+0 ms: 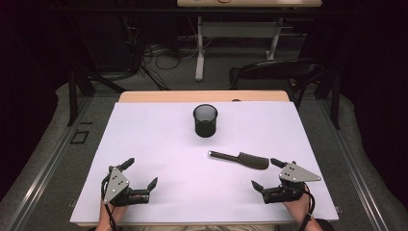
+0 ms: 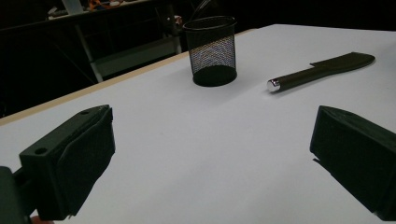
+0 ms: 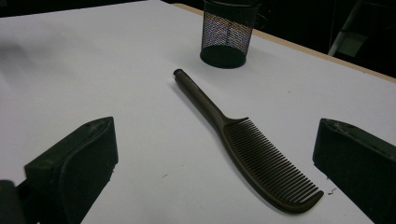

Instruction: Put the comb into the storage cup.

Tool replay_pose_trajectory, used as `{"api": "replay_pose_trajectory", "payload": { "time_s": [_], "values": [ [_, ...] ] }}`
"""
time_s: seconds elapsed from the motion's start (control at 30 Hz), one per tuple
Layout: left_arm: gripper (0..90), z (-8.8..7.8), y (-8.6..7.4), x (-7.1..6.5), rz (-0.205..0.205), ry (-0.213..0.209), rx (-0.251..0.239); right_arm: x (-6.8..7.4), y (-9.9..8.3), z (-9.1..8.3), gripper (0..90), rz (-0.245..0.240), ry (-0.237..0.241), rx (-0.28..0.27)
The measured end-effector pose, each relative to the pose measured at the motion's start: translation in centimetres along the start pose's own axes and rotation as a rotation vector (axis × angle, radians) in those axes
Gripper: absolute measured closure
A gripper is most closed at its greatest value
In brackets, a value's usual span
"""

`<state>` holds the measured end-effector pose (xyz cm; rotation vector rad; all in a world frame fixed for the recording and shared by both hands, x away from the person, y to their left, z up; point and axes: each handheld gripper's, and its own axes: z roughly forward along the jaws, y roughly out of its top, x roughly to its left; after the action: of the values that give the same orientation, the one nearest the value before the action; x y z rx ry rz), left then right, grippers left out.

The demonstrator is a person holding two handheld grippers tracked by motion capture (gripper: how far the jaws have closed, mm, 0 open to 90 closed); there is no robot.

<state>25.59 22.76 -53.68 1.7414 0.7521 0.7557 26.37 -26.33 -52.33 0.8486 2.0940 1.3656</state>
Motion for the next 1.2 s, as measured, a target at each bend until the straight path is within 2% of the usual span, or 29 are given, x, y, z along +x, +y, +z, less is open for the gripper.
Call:
{"api": "replay_pose_trajectory", "payload": {
  "time_s": [0.57, 0.8, 1.0, 1.2],
  "values": [
    [0.3, 0.4, 0.1, 0.2, 0.000, -0.005, 0.006, -0.3, 0.5, 1.8, 0.0, -0.009, 0.014, 0.049],
    [0.3, 0.5, 0.1, 0.2, 0.002, -0.004, 0.009, -0.3, 1.1, 2.7, 0.0, 0.001, 0.024, 0.061],
    [0.3, 0.6, 0.0, 0.2, 0.004, -0.003, 0.013, 0.1, 1.5, 3.9, 0.0, -0.030, 0.027, 0.081],
    [0.3, 0.7, 0.1, 0.2, 0.007, -0.001, 0.015, -0.2, 2.0, 4.6, 0.0, -0.033, 0.042, 0.082]
  ]
}}
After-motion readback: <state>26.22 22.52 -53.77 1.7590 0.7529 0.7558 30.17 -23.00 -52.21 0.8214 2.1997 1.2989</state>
